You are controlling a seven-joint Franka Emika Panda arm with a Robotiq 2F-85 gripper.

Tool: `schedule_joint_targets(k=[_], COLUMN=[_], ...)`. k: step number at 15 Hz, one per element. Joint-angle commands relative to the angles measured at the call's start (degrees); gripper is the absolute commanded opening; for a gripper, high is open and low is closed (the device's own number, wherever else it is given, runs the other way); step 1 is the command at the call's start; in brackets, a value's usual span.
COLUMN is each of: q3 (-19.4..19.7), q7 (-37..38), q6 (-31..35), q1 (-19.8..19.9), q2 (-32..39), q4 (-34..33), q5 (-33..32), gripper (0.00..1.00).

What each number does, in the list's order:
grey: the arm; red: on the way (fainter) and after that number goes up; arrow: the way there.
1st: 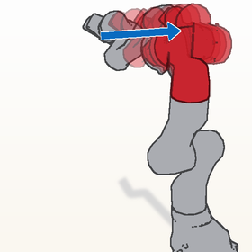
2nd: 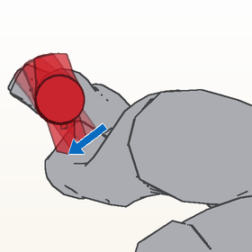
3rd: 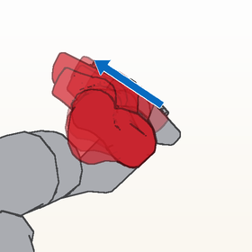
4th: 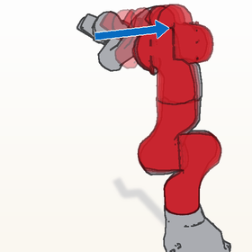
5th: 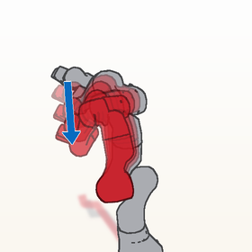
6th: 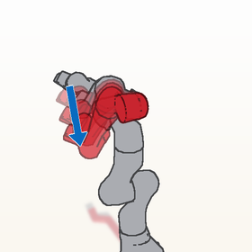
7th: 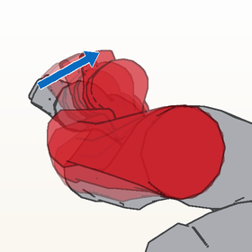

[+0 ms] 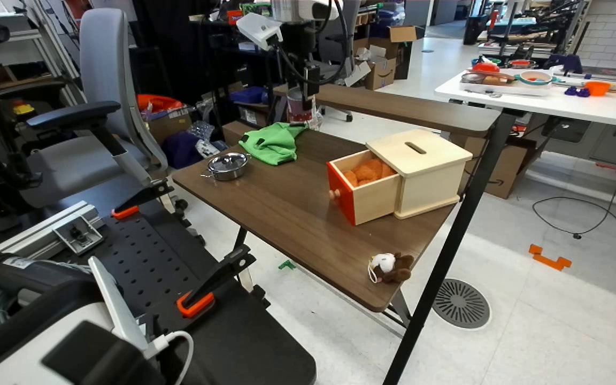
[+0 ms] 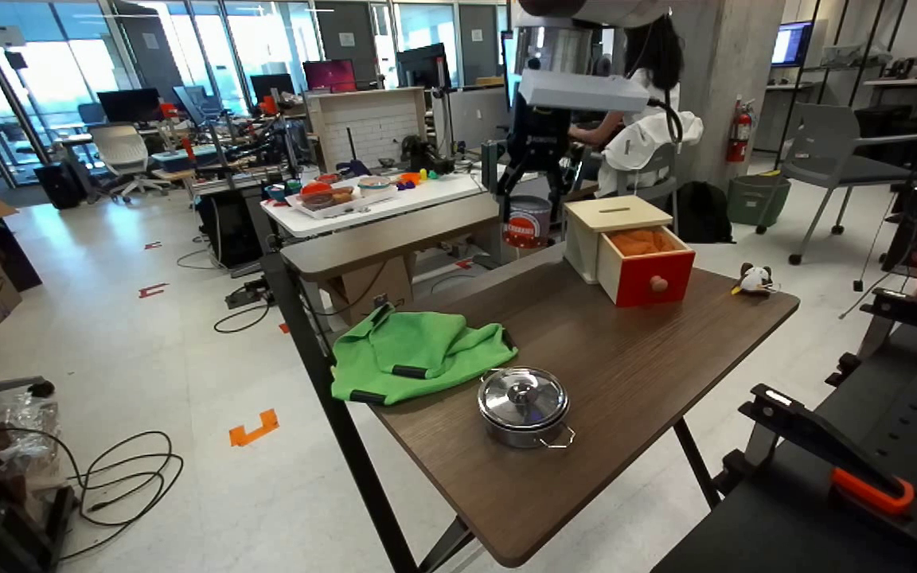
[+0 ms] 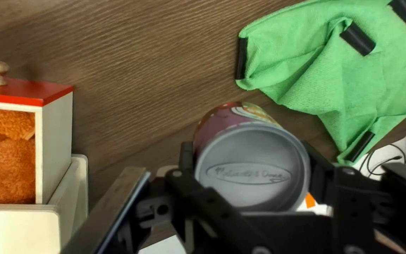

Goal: Move the can to the left of the drawer

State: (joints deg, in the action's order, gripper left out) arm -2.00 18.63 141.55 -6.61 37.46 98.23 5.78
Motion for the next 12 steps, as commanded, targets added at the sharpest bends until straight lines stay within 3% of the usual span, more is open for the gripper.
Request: schedule_joint_targets(k=[1,12], q3=[3.2,6.5], q7=[3.5,6.7], q6=[-4.8,-10.3], q1=[-1.8,-3.8], q2=[8.7,24.4], q4=[-11.1,-28.2], q5=[-1.4,-3.5], gripper=[0.46,0.46])
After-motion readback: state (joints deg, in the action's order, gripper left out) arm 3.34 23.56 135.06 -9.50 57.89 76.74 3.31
